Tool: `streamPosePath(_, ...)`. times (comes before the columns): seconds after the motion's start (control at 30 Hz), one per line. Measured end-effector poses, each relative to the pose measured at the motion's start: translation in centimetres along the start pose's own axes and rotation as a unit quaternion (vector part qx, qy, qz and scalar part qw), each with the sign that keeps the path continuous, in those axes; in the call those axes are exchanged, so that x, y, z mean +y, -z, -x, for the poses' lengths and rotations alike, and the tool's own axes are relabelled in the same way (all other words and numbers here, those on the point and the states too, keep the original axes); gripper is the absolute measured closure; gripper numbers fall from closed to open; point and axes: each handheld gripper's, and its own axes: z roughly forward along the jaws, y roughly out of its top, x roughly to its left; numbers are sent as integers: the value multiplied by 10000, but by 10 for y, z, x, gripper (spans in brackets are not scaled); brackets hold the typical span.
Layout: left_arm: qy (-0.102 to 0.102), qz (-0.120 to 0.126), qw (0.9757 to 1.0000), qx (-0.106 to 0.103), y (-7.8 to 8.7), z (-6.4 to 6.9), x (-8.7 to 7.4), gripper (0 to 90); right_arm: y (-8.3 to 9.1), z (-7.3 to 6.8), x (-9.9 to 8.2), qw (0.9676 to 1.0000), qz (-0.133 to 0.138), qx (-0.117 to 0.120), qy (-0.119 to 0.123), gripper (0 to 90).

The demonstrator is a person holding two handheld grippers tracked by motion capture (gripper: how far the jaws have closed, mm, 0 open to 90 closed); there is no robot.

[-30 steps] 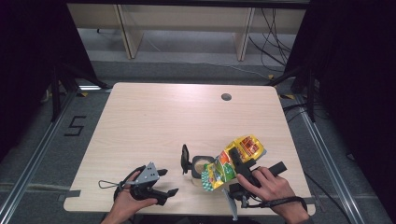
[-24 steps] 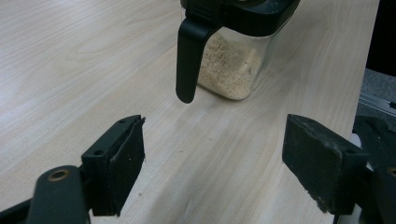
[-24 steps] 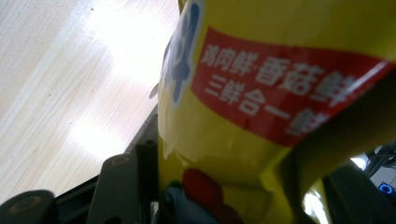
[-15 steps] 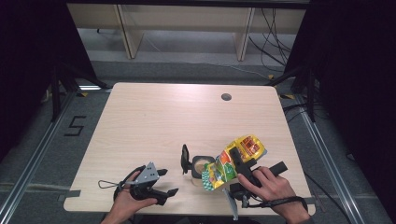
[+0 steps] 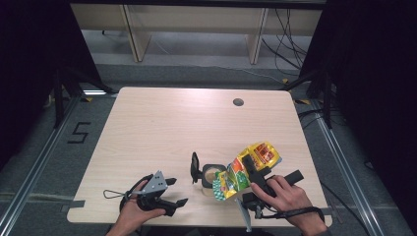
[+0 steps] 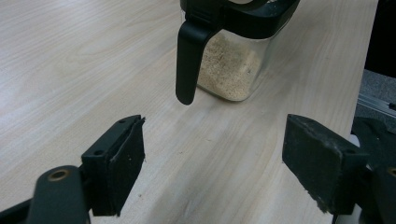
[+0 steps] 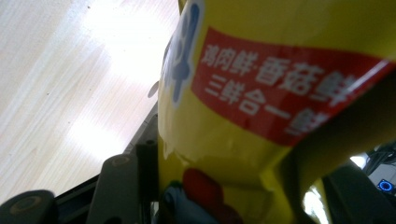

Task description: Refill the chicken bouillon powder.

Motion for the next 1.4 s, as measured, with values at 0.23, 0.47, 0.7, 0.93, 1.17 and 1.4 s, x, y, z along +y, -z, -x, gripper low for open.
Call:
streamPosePath(0.23,12,-11,10000,0,0,0,0,207,0,0,-1,10000,-52,-37,48,478)
streamPosePath(0.47,34,-4,10000,-22,0,0,0,207,-1,-1,0,10000,-50,-55,64,482)
streamPosePath(0.7,-18,-18,10000,-10,1,0,0,207,0,0,-2,10000,-53,-26,17,482)
streamPosePath(0.93,14,8,10000,-26,0,0,0,206,0,0,-3,9999,-84,-79,8,482)
streamPosePath(1.17,22,-10,10000,-8,1,0,0,207,2,2,-1,10000,-20,-32,11,483)
streamPosePath(1.4,6,-22,10000,2,1,0,0,207,1,0,0,9999,41,-124,-26,483)
